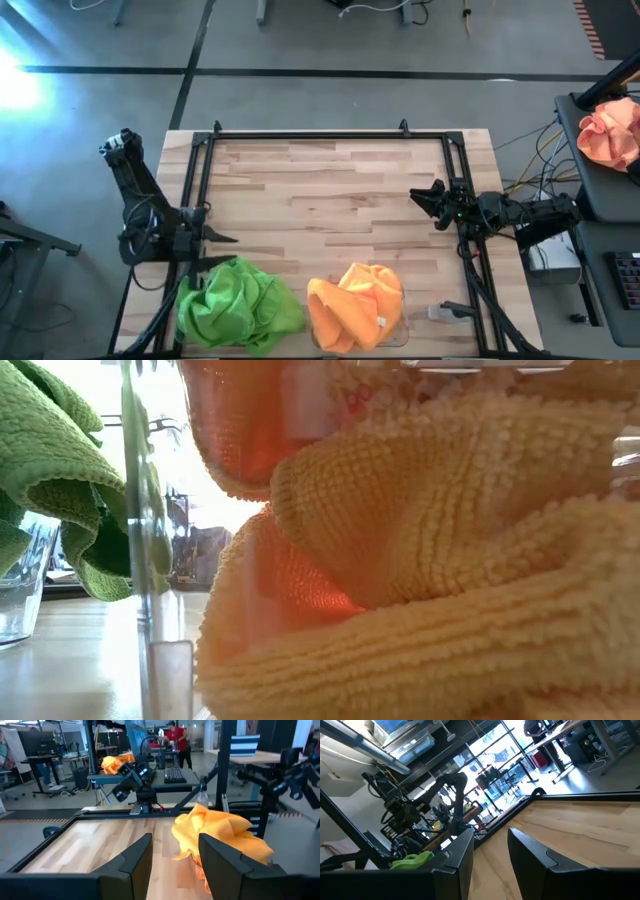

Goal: Sort microfiber towel by color & place in baskets
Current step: Return to Home Position

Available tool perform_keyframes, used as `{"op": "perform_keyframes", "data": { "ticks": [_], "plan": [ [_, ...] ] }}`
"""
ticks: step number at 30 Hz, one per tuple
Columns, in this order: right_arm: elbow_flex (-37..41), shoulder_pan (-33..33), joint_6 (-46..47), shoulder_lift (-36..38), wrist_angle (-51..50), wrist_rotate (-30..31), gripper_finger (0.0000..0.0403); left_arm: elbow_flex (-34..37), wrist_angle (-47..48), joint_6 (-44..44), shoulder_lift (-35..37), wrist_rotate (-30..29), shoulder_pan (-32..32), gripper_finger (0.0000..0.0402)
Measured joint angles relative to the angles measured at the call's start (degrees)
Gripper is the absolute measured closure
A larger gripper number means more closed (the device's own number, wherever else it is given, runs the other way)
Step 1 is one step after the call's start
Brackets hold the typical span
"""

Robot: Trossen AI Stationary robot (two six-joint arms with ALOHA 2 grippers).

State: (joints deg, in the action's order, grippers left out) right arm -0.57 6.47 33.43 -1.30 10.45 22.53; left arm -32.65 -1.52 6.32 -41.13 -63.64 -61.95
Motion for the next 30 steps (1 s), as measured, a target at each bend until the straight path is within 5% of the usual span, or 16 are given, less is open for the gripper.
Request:
{"op": "perform_keyframes", "data": {
  "ticks": [8, 14, 20, 26, 30],
  "plan": [
    [-0.01, 0.00, 0.00, 0.00, -0.01, 0.00, 0.0289, 5.32, 2.60, 1.72, 8.05, 0.14, 0.09, 0.0257],
    [0.00, 0.01, 0.00, 0.00, 0.00, 0.00, 0.0289, 10.94, 2.65, 18.29, 14.15, 2.47, 0.09, 0.0257],
    [0.01, -0.01, 0.00, 0.00, 0.00, 0.01, 0.0289, 15.84, 0.77, 16.73, 18.39, 22.34, 0.28, 0.0257],
    [0.01, 0.00, 0.00, 0.00, 0.00, -0.01, 0.0289, 16.68, -5.62, 5.06, 21.25, 43.42, 2.14, 0.0257],
    [0.01, 0.01, 0.00, 0.00, 0.01, -0.01, 0.0289, 16.68, -8.51, 0.93, 21.71, 51.67, 5.05, 0.0257]
  ]
}}
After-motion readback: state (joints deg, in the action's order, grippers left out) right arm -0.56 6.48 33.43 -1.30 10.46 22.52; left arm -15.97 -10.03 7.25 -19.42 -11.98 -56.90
